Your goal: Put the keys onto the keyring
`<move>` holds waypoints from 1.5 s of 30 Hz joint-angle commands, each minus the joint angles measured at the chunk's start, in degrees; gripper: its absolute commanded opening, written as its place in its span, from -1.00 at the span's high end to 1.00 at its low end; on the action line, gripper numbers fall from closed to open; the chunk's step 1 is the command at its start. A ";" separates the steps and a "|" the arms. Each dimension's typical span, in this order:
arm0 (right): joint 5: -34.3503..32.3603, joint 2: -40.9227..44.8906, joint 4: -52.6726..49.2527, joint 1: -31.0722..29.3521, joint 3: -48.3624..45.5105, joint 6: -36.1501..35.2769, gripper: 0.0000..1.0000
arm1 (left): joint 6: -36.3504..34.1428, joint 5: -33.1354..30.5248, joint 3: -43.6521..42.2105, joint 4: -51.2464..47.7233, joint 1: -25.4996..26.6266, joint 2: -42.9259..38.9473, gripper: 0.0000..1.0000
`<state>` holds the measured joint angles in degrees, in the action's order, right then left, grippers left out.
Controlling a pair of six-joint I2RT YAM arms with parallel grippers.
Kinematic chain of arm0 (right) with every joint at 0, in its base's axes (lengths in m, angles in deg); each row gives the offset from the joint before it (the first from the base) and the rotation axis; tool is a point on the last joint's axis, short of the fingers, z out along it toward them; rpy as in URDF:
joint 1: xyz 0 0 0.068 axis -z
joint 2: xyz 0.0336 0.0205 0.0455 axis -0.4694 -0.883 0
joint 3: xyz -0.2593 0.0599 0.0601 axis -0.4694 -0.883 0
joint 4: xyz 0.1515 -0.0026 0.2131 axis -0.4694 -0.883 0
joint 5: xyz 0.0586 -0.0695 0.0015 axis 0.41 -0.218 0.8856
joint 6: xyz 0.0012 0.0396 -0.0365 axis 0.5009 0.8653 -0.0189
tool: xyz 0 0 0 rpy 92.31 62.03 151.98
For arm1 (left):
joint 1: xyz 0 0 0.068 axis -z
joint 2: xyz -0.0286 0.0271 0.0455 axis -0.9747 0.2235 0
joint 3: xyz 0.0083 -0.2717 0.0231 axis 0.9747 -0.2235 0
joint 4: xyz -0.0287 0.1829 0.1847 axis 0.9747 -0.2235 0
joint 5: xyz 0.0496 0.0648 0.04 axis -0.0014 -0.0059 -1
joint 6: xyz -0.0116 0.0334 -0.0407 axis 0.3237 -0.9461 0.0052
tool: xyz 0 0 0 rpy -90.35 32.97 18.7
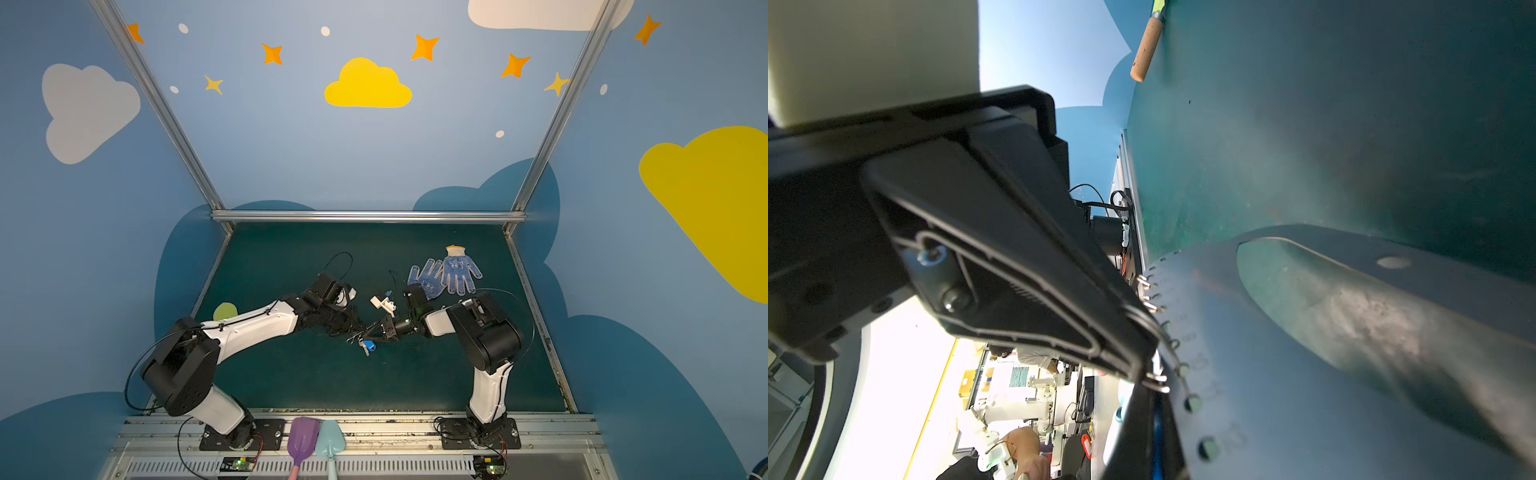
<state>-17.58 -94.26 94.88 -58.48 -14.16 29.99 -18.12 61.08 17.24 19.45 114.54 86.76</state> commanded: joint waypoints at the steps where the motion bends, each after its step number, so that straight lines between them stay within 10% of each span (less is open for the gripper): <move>1: -0.21 1.68 1.23 0.66 0.45 0.72 1.00 | -1.43 0.95 -0.02 -1.18 0.24 -0.73 0.93; 35: -0.49 5.64 17.06 3.95 -4.02 9.37 1.00 | -2.78 0.61 -0.63 -2.33 0.44 -1.43 0.92; 45: 0.89 5.09 2.08 0.33 -1.99 -1.01 1.00 | -2.76 0.45 -0.03 -2.15 0.27 -1.36 0.93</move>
<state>-16.12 -89.08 99.85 -57.41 -17.49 32.37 -19.96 60.84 17.26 19.69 114.56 86.24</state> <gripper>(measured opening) 0.056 0.047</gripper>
